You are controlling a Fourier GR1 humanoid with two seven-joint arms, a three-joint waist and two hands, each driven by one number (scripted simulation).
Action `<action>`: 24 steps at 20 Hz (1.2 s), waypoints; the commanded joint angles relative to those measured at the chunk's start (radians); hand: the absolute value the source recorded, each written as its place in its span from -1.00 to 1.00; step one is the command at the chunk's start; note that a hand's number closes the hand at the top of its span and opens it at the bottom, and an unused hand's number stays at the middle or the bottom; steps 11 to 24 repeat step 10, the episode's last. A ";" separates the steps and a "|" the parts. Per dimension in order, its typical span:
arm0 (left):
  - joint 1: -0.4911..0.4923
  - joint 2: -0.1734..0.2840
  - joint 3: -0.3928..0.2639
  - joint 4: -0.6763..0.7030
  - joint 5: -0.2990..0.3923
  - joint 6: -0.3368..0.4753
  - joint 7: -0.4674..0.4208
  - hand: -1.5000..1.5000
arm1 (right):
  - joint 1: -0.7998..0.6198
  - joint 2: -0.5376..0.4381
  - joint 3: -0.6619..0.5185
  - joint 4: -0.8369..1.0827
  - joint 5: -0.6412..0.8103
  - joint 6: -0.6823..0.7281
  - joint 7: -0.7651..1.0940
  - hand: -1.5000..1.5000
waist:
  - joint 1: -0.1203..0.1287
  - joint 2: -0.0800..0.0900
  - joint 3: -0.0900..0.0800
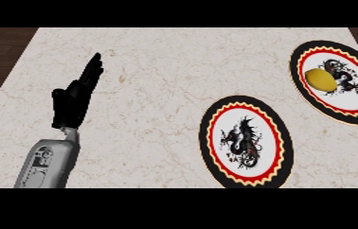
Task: Pick the lemon from the plate and place it in the plate
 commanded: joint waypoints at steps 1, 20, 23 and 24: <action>-0.017 0.007 0.007 0.001 0.003 -0.005 0.003 0.00 | 0.048 -0.029 -0.011 -0.011 -0.012 0.056 -0.039 -1.00 | 0.002 0.000 0.002; 0.008 -0.018 -0.014 0.001 -0.007 0.003 -0.009 0.00 | 0.107 -0.069 -0.024 -0.021 -0.027 0.114 -0.037 -1.00 | 0.001 0.001 0.004; 0.008 -0.018 -0.014 0.001 -0.007 0.003 -0.009 0.00 | 0.107 -0.069 -0.024 -0.021 -0.027 0.114 -0.037 -1.00 | 0.001 0.001 0.004; 0.008 -0.018 -0.014 0.001 -0.007 0.003 -0.009 0.00 | 0.107 -0.069 -0.024 -0.021 -0.027 0.114 -0.037 -1.00 | 0.001 0.001 0.004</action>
